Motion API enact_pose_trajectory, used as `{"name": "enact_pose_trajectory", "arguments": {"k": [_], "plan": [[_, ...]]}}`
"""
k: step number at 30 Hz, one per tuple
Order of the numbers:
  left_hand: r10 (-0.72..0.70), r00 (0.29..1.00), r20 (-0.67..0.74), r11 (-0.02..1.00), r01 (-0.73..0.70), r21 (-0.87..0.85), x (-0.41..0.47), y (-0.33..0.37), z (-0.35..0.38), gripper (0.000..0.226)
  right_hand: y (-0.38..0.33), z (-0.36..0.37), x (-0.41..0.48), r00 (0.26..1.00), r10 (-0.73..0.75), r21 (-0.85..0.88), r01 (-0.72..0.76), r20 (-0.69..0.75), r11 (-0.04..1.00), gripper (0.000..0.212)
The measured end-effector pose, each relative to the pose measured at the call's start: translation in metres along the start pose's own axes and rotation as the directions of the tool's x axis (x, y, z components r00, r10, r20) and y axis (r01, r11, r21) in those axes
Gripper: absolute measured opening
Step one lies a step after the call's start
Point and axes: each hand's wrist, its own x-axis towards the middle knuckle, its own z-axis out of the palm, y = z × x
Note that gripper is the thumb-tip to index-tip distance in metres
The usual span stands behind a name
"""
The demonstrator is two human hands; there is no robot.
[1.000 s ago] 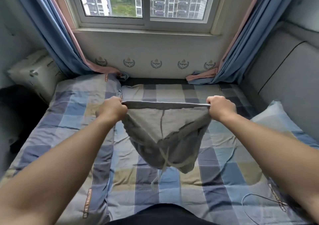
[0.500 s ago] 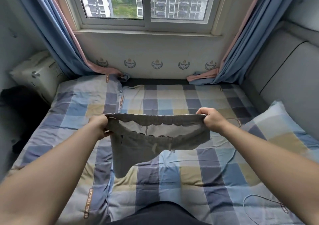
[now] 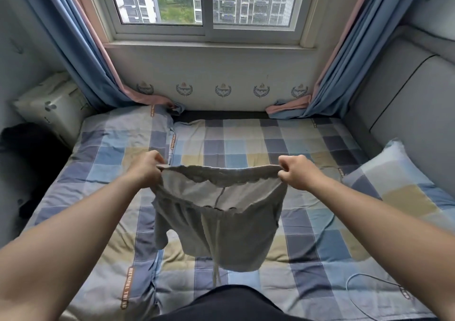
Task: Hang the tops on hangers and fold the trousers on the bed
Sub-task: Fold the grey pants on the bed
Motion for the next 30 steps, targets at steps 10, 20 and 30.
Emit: {"name": "enact_pose_trajectory", "arguments": {"k": [10,20,30], "plan": [[-0.521,0.760,0.387,0.716,0.637,-0.286,-0.018,-0.043,0.006,0.010,0.035,0.002,0.003,0.861,0.506,0.293,-0.473,-0.045,0.831,0.022],[-0.468,0.609,0.640,0.108,0.758,-0.643,-0.019,-0.044,-0.004,0.035,0.033,0.005,0.000,0.627,0.631,0.748,-0.655,0.456,0.111,0.025],[-0.248,0.845,0.473,-0.108,0.461,-0.881,-0.025,-0.019,-0.013,0.016,0.023,-0.020,-0.008,0.859,0.164,0.872,-0.463,0.485,-0.158,0.024]]}}
